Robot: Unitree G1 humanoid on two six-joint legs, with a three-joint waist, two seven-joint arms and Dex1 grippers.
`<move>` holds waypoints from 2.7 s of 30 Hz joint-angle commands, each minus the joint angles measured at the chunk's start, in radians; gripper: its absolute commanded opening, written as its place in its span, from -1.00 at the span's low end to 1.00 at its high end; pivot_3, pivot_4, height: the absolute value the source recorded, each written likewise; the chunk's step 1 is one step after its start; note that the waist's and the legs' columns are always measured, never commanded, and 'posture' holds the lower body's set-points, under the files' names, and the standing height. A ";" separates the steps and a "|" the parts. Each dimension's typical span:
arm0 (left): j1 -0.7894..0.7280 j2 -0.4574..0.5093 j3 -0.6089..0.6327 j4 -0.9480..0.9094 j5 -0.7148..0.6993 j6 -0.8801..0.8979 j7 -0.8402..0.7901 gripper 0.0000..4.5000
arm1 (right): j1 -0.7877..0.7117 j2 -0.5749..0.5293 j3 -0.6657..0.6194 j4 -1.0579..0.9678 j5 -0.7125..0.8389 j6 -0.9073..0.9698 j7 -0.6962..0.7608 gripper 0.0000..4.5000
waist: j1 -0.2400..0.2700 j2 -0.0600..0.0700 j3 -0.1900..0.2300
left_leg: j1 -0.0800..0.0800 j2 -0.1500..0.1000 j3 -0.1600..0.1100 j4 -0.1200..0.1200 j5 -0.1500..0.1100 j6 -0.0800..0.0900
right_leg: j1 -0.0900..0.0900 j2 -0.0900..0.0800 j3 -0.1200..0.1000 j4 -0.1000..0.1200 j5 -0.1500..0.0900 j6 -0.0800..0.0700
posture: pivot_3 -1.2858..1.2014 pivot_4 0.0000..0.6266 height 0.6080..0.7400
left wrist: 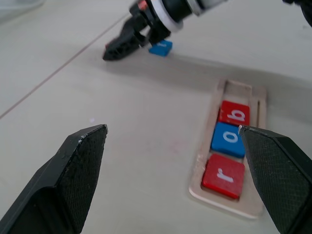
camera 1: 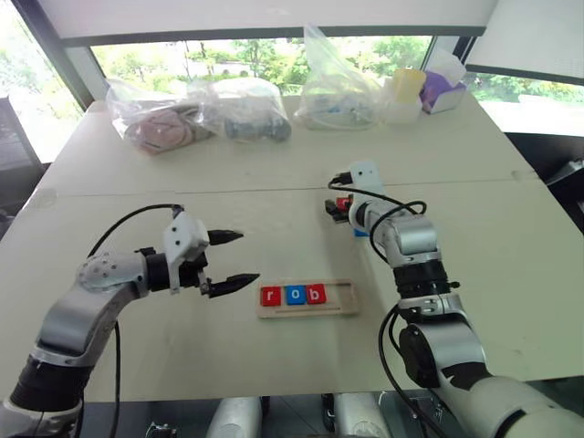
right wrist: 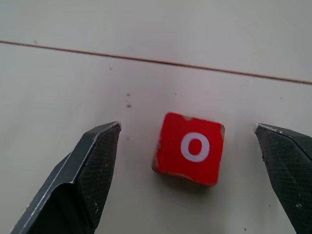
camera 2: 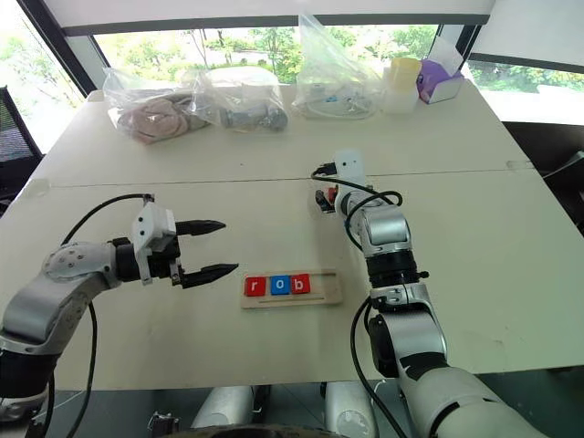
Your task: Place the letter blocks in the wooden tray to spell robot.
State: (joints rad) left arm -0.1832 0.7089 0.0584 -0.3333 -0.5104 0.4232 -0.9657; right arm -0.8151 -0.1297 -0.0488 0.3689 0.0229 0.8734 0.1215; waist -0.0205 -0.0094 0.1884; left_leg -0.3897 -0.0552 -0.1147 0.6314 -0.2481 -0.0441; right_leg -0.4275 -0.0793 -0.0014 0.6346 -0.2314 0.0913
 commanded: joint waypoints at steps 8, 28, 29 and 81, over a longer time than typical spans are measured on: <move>0.011 0.005 0.058 -0.016 -0.025 -0.021 0.000 1.00 | -0.028 0.017 0.009 0.026 0.013 0.000 -0.005 0.70 | -0.002 0.000 0.000 | 0.001 0.000 0.000 0.000 0.000 0.000 | 0.000 0.000 0.000 0.001 0.000 0.000 | 0.03 -0.52 1.00; -0.001 0.034 -0.002 0.053 -0.020 -0.090 -0.205 1.00 | 0.290 -0.377 -0.003 -0.872 0.161 0.631 0.256 -0.47 | 0.001 0.000 0.000 | -0.001 0.000 0.000 0.000 -0.001 0.001 | 0.001 -0.001 0.000 -0.002 0.000 0.000 | 0.03 -0.52 1.00; -0.010 0.033 -0.005 0.066 -0.022 -0.103 -0.222 1.00 | 0.330 -0.399 -0.027 -0.936 0.177 0.683 0.266 -0.47 | -0.001 0.000 0.000 | -0.001 0.001 0.000 0.000 -0.001 0.001 | 0.001 0.000 0.000 -0.002 0.000 0.000 | 0.03 -0.52 1.00; -0.084 -0.012 -0.042 0.148 -0.016 -0.160 -0.334 1.00 | 0.646 -1.031 0.121 -0.503 0.241 -0.523 1.145 0.98 | 0.006 -0.002 0.002 | 0.000 0.003 0.003 0.002 -0.001 0.004 | 0.005 -0.001 -0.001 -0.005 -0.001 0.001 | 0.03 -0.52 1.00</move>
State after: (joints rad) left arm -0.2756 0.6866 -0.0083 -0.1522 -0.5135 0.2738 -1.3046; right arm -0.1401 -1.1648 0.0656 -0.1593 0.3061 0.4234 1.2530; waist -0.0141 -0.0117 0.1905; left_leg -0.3894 -0.0525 -0.1117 0.6336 -0.2491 -0.0397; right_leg -0.4231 -0.0807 -0.0023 0.6300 -0.2320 0.0919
